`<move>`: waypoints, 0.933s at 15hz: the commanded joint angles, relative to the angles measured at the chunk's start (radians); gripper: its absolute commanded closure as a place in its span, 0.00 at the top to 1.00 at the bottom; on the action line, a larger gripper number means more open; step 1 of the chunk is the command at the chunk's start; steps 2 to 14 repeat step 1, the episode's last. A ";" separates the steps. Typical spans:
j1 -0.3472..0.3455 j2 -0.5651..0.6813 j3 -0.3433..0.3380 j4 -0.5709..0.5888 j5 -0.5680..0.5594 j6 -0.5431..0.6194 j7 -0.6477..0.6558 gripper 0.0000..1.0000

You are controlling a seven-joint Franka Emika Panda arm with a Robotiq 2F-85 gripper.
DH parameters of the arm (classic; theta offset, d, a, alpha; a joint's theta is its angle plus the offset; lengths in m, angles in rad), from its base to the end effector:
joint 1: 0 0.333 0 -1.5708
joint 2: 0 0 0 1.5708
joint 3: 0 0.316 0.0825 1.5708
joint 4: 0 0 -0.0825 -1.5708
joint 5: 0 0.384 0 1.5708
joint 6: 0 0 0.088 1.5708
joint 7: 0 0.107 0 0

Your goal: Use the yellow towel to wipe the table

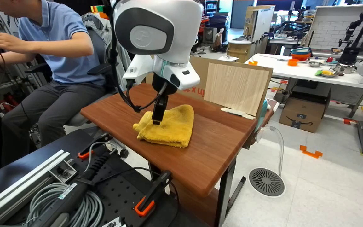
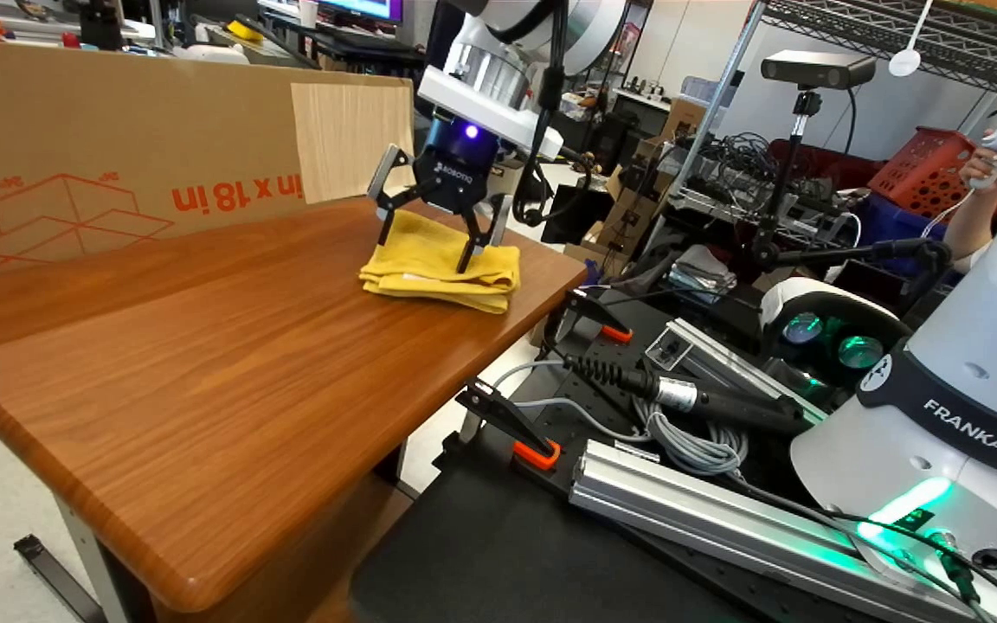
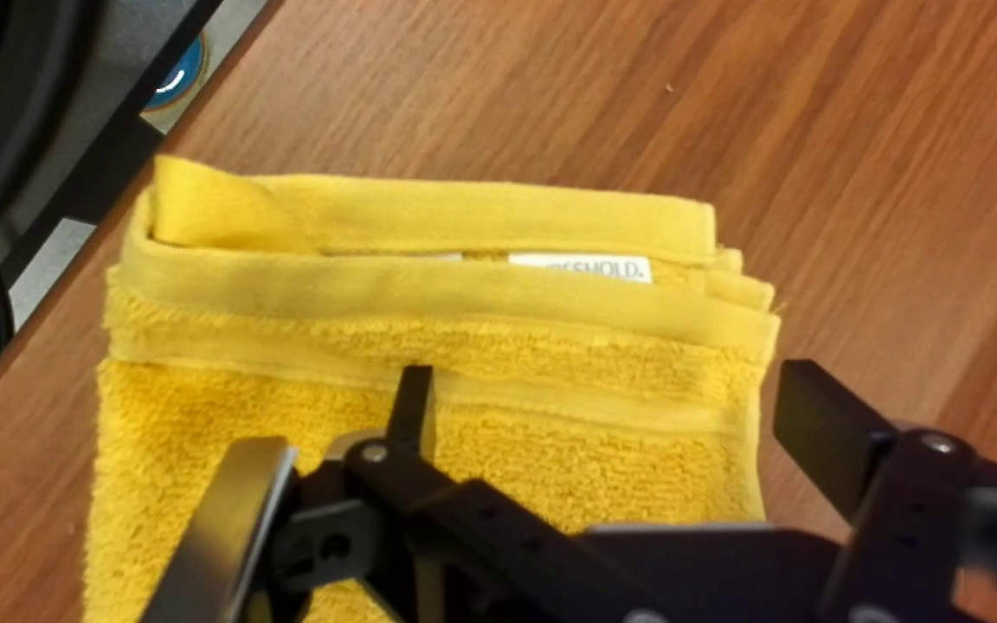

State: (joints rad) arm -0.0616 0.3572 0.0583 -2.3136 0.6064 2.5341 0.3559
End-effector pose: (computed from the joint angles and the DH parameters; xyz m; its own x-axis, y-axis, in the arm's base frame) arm 0.5064 -0.0067 0.1767 0.6244 -0.7235 -0.2944 -0.7799 -0.5981 -0.1845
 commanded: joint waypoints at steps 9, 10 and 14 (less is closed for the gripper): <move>0.015 0.002 -0.015 0.003 0.006 -0.005 -0.004 1.00; 0.015 0.002 -0.015 0.003 0.006 -0.005 -0.004 1.00; 0.015 0.002 -0.015 0.003 0.006 -0.005 -0.004 1.00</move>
